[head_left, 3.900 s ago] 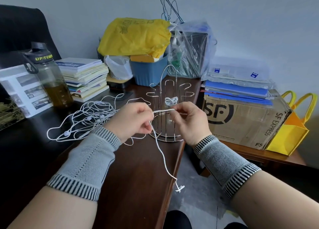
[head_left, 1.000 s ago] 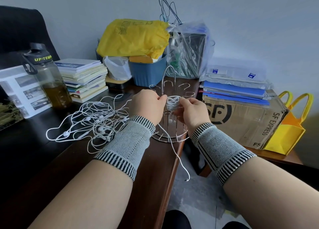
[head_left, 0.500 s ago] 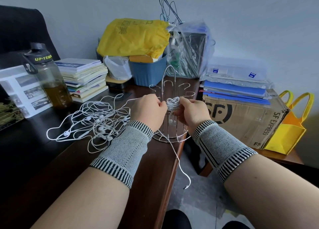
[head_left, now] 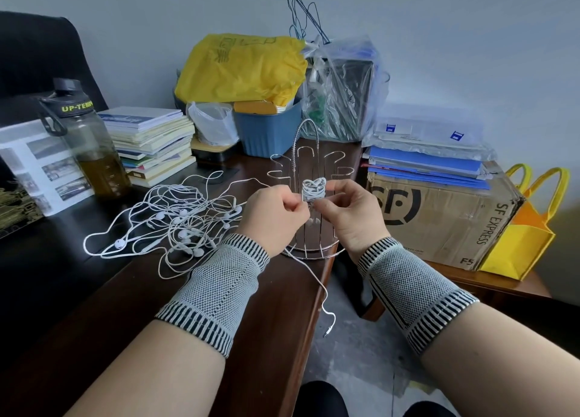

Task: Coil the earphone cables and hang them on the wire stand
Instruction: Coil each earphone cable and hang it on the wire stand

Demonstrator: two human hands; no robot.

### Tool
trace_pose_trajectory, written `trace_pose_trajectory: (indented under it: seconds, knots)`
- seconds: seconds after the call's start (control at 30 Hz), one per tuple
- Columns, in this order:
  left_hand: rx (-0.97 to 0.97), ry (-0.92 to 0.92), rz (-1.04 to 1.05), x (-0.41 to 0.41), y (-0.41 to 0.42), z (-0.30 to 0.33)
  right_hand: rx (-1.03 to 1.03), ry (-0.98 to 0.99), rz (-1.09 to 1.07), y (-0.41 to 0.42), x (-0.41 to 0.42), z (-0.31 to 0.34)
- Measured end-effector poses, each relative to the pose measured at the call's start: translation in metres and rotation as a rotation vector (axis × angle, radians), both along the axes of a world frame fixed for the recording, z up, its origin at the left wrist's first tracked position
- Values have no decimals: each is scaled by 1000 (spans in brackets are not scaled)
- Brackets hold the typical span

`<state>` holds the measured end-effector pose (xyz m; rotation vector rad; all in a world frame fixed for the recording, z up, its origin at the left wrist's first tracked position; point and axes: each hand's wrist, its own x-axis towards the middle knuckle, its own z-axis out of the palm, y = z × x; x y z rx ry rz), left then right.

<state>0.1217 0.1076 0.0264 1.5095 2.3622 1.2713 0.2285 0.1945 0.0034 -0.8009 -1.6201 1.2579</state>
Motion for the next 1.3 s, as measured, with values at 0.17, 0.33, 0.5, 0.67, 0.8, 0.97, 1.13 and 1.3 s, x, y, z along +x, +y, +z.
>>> trace_pose_trajectory:
  seconds: [0.17, 0.33, 0.5, 0.67, 0.8, 0.97, 1.13, 1.3]
  knots:
    - [-63, 66, -2, 3, -3, 3, 32, -25, -94, 1, -7, 0]
    - [-145, 234, 26, 9, -9, -2, 252, -87, -164, -2, -3, -4]
    - [-66, 411, -11, 15, -11, 1, 396, -112, 43, -4, 2, -12]
    - [-126, 395, -24, 6, -3, -3, 436, -147, 48, 0, 1, -13]
    - [-125, 412, -74, 9, -8, 0, 439, -133, -1, -1, 1, -9]
    - [62, 308, -27, 12, -15, 5, 450, -124, -62, -5, -2, -10]
    - [-82, 220, -12, 0, -23, 20, 281, -53, -19, -6, 2, -4]
    - [-1, 142, 7, -9, -20, 37, 69, 91, 27, -12, 0, 2]
